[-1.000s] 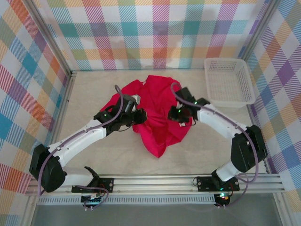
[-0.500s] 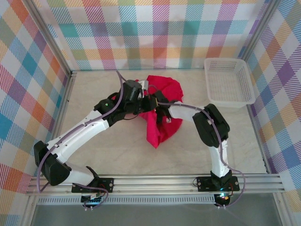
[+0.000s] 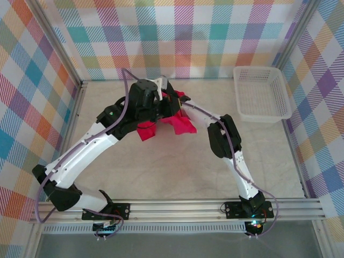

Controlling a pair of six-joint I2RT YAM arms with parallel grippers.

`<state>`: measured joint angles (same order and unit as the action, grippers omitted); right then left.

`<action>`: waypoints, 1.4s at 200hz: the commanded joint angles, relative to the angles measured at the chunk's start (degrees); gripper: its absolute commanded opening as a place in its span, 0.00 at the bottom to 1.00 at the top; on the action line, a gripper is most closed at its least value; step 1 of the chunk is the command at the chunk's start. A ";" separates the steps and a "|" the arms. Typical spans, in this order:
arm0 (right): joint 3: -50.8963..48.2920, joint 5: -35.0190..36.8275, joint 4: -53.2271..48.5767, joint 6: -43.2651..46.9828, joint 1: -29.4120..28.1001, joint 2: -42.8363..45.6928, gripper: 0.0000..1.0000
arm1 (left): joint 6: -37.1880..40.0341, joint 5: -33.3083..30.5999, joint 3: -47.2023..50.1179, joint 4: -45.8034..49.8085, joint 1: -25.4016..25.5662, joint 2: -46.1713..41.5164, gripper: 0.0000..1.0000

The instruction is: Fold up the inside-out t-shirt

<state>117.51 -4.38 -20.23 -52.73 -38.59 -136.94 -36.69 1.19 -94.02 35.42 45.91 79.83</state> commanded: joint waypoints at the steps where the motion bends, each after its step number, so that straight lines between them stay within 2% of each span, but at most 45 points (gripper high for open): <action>1: -2.95 5.89 -8.24 -0.57 0.78 2.24 0.83 | 3.54 -1.68 -1.72 1.97 -0.82 -5.13 0.00; 32: -23.18 14.22 -3.79 -1.27 5.16 15.84 0.62 | 3.70 1.36 4.05 2.11 -6.89 -9.37 0.00; 47: -30.01 16.63 -3.53 -1.25 8.47 20.99 0.57 | 4.20 2.10 6.38 2.69 -8.81 -10.98 0.00; 71: -36.63 19.07 -4.03 0.38 12.43 26.97 0.55 | 5.57 3.18 9.43 3.25 -9.96 -12.64 0.00; 107: -41.06 22.50 -6.58 3.00 13.45 32.80 0.55 | 5.99 5.02 15.81 1.85 -10.05 -12.59 0.00; 121: -42.85 20.42 -5.41 3.69 13.39 34.71 0.56 | 4.82 6.39 17.78 -0.09 -10.05 -11.68 0.00; 139: -45.15 14.34 -1.67 4.75 12.08 36.02 0.57 | 2.87 7.93 18.96 -2.86 -10.05 -9.73 0.00; 159: -46.52 8.96 3.70 3.63 8.55 34.54 0.58 | 1.35 9.40 18.13 -4.77 -10.05 -7.07 0.00; 182: -43.21 5.46 6.38 1.31 4.39 28.12 0.59 | 0.67 10.19 15.84 -5.01 -9.96 -4.96 0.00; 198: -38.93 3.59 7.09 0.23 2.14 22.68 0.65 | 0.43 10.25 14.38 -4.68 -9.96 -4.44 0.00; 225: -29.37 3.76 3.38 -1.82 0.02 13.27 0.78 | 1.45 9.34 10.25 -2.39 -9.96 -4.63 0.00; 247: -24.32 5.39 -0.68 -4.24 -0.43 7.67 0.78 | 3.52 7.18 5.60 1.32 -10.14 -5.39 0.00; 255: -23.48 5.74 -1.39 -5.09 -0.39 6.40 0.73 | 4.23 6.52 4.35 2.42 -10.30 -5.92 0.00; 263: -22.76 5.82 -1.78 -5.36 -0.22 5.53 0.63 | 4.79 6.08 3.85 3.07 -10.56 -6.58 0.00; 278: -21.66 3.98 -2.18 -4.54 0.46 5.70 0.35 | 6.01 4.96 4.43 4.12 -11.30 -8.05 0.00; 280: -21.49 3.59 -2.37 -4.11 0.59 6.03 0.28 | 6.12 4.78 4.67 4.30 -11.46 -8.23 0.00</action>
<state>95.13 0.75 -17.19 -56.18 -39.03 -128.33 -33.56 7.99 -87.79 36.53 35.83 75.31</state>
